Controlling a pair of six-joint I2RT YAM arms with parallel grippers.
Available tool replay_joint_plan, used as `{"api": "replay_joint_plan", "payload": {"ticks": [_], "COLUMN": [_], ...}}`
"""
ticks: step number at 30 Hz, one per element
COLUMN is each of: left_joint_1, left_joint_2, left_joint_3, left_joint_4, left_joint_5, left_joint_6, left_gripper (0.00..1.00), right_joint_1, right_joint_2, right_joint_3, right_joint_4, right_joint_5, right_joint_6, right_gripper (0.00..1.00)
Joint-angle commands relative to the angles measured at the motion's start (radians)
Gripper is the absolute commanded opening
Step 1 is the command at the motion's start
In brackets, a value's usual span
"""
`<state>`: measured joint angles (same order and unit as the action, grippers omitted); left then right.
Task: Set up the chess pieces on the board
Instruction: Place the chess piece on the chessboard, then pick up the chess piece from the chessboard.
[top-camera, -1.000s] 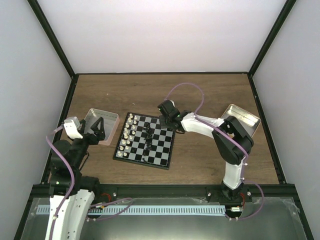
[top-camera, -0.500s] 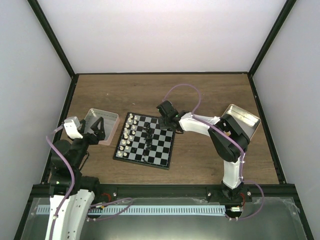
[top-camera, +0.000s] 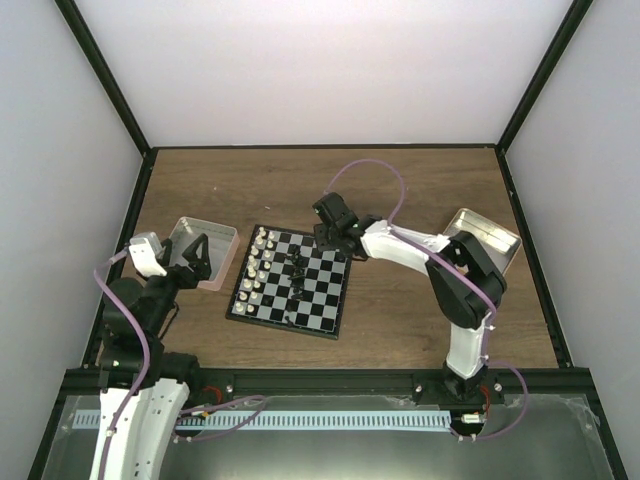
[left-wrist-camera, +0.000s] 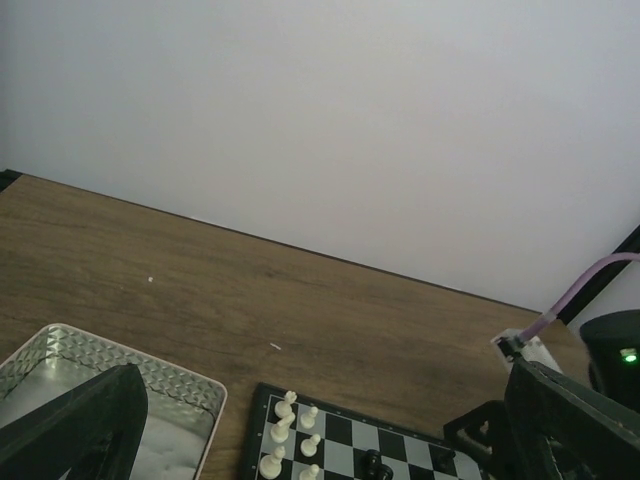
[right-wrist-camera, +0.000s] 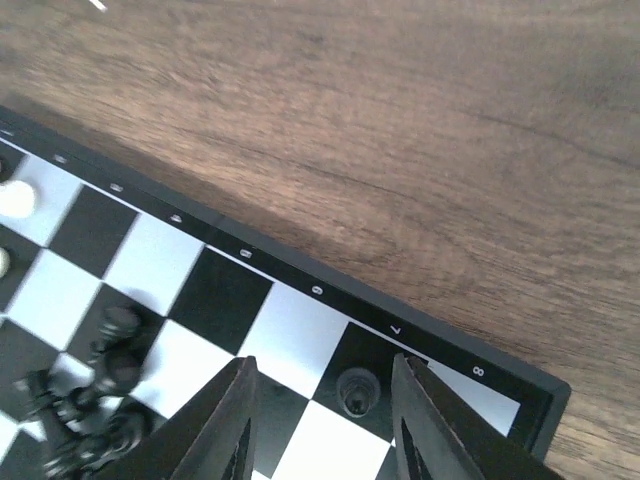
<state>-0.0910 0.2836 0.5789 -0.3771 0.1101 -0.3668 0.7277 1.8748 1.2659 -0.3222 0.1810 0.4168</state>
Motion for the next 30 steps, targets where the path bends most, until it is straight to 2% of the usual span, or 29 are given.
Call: {"api": "replay_joint_plan", "payload": {"ticks": [1,7,15,25,30], "left_joint_1": [0.010,0.011,0.012,0.014,0.014], "left_joint_2": [0.001,0.007,0.008,0.005,0.001], "left_joint_3": [-0.007,-0.006,-0.006,-0.006,-0.007], "left_joint_4": [0.015,0.014,0.014,0.015,0.015], "left_joint_5": [0.004,0.012,0.013,0.022,0.023], "left_joint_6": [-0.003,-0.003,-0.003,-0.003,-0.003], "left_gripper": [1.00,1.00,1.00,1.00,1.00], "right_joint_1": [0.002,0.073,0.177,0.352,0.407], "right_joint_2": [-0.086,-0.116,-0.096,-0.150,-0.119], "right_joint_3": [0.043,0.037,0.033,-0.058,-0.081], "right_joint_4": [-0.026,-0.037,-0.064,-0.130,-0.119], "right_joint_5": [-0.026,-0.057,-0.113,-0.152,-0.159], "right_joint_6": [0.006,-0.006,0.002,0.084,0.107], "right_gripper": [0.39,0.43,0.42,0.42,0.32]}}
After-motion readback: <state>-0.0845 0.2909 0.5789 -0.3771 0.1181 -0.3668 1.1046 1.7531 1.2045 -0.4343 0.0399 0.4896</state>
